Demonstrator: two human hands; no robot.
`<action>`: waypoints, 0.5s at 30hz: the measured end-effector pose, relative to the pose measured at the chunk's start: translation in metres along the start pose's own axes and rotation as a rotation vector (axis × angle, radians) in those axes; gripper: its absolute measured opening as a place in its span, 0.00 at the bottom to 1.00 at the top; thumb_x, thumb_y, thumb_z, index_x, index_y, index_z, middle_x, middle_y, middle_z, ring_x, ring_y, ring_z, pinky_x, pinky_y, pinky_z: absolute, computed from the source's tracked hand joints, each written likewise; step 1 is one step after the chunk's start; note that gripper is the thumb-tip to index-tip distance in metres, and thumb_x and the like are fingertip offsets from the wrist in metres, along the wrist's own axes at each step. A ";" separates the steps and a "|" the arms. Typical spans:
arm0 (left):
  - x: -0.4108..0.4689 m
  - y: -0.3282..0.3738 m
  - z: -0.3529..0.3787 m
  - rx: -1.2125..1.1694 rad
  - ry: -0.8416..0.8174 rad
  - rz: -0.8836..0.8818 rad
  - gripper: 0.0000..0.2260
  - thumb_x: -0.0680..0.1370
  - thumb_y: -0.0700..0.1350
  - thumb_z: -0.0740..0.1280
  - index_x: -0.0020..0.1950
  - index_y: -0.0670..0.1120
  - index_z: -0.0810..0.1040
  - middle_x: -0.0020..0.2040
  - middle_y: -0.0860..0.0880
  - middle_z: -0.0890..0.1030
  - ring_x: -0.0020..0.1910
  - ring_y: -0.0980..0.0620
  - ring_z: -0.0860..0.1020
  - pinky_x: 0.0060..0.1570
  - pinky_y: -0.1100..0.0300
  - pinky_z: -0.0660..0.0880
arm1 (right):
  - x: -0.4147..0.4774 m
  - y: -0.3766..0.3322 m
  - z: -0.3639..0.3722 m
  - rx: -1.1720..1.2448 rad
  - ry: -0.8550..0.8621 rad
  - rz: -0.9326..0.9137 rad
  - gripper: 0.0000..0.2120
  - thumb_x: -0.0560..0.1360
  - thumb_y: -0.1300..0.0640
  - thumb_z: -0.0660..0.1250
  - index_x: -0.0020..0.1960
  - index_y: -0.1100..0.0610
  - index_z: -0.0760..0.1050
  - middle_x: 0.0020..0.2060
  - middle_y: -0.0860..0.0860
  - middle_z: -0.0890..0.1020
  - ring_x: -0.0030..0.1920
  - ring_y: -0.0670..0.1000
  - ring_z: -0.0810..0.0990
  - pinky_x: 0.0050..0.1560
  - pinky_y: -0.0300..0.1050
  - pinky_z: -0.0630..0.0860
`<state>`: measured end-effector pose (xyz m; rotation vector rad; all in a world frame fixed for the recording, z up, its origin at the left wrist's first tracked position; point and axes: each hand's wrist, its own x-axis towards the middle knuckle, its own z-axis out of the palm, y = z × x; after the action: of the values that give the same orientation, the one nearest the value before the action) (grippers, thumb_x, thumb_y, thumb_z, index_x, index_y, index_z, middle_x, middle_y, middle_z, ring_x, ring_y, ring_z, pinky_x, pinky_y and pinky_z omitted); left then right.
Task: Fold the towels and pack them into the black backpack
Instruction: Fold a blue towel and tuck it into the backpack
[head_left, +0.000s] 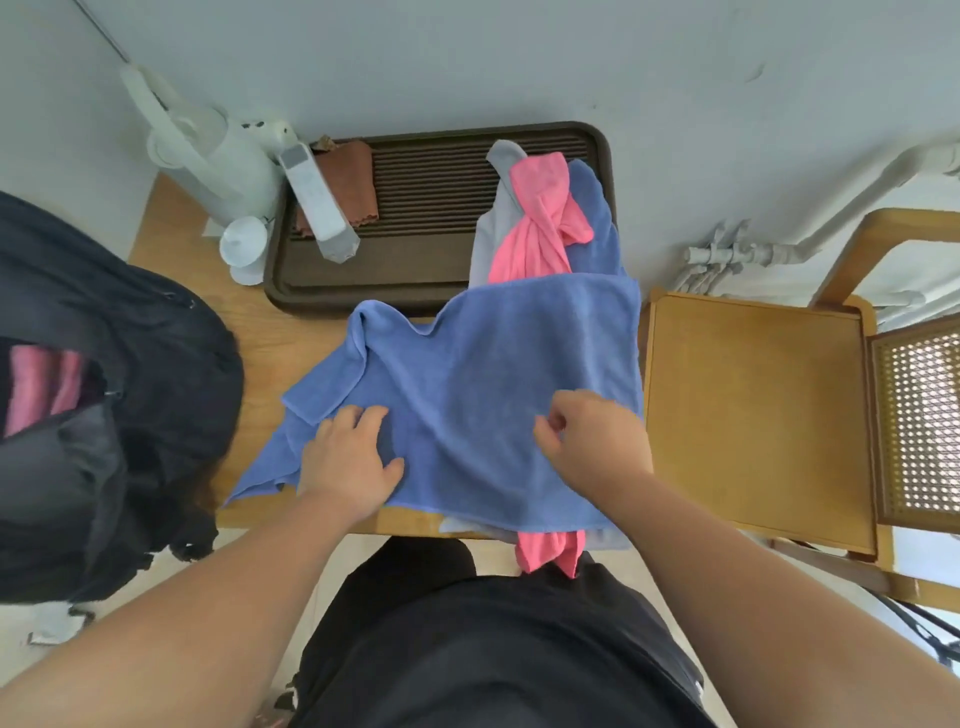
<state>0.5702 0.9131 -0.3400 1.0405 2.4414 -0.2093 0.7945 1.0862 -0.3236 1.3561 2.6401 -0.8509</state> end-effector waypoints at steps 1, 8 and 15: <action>0.000 -0.010 -0.001 0.003 0.026 -0.047 0.30 0.75 0.59 0.69 0.74 0.53 0.65 0.70 0.49 0.68 0.67 0.43 0.68 0.61 0.47 0.72 | 0.006 -0.019 0.004 0.011 -0.015 -0.098 0.11 0.77 0.47 0.63 0.41 0.52 0.71 0.38 0.48 0.75 0.39 0.55 0.75 0.35 0.46 0.67; 0.006 -0.085 0.008 -0.171 0.083 -0.290 0.34 0.72 0.57 0.74 0.72 0.46 0.66 0.67 0.45 0.71 0.65 0.42 0.70 0.61 0.45 0.73 | 0.051 -0.128 0.046 -0.073 -0.336 -0.357 0.17 0.80 0.47 0.62 0.67 0.48 0.72 0.60 0.50 0.73 0.61 0.56 0.72 0.60 0.52 0.73; 0.004 -0.128 0.029 -0.210 0.133 -0.125 0.08 0.76 0.45 0.70 0.54 0.46 0.76 0.53 0.46 0.76 0.54 0.42 0.76 0.44 0.47 0.75 | 0.077 -0.211 0.103 -0.407 -0.544 -0.464 0.19 0.80 0.59 0.61 0.70 0.49 0.71 0.78 0.51 0.54 0.66 0.59 0.67 0.57 0.53 0.73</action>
<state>0.4871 0.8175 -0.3728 0.8353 2.5833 0.0780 0.5656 0.9940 -0.3387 0.3528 2.4987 -0.5530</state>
